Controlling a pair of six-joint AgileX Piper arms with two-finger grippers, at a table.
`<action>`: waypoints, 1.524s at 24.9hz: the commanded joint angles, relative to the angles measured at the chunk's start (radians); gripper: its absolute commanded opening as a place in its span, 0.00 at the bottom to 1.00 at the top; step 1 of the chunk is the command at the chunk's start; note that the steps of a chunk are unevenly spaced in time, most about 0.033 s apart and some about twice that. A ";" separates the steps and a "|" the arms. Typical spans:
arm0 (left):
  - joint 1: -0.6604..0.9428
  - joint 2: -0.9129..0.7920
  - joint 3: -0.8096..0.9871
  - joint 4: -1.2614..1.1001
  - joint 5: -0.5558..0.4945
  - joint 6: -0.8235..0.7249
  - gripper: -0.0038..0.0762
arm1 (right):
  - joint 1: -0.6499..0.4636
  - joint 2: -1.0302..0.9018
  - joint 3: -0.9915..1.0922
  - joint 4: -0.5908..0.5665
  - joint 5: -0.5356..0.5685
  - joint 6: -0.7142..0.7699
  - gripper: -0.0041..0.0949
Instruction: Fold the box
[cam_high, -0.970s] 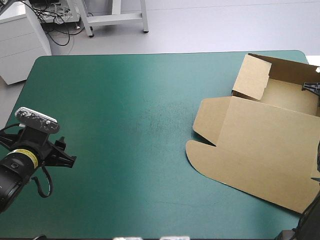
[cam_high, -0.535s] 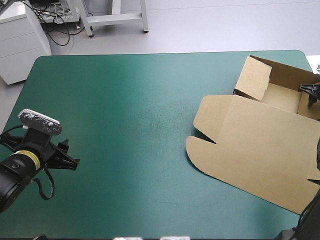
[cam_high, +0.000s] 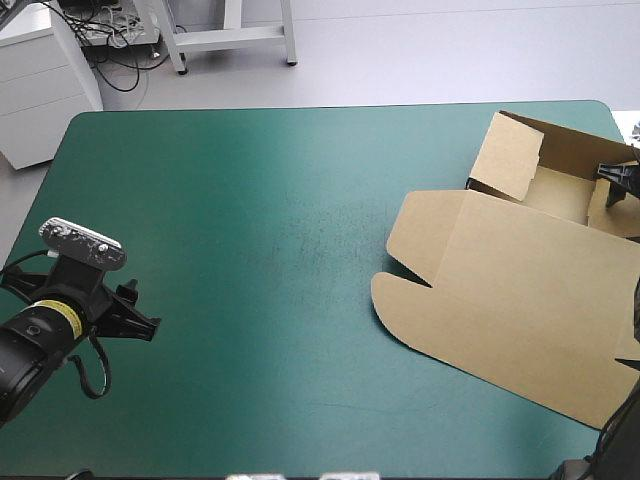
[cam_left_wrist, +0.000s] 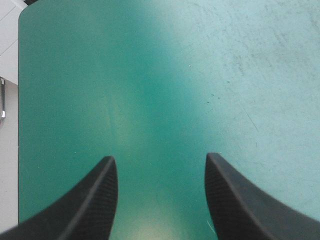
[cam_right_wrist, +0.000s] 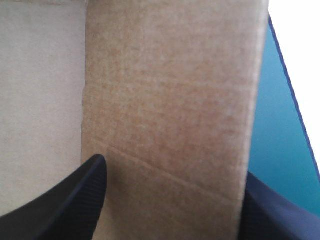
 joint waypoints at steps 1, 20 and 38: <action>-0.005 -0.001 -0.027 0.024 -0.036 -0.004 0.52 | -0.005 -0.092 -0.030 0.018 -0.028 -0.020 0.72; 0.198 0.035 -0.217 0.065 -0.043 0.020 0.46 | 0.350 -0.360 -0.037 0.188 0.008 -0.066 0.72; 0.376 0.040 -0.214 -0.087 -0.055 0.019 0.44 | 0.725 -0.715 0.001 0.019 0.012 -0.049 0.68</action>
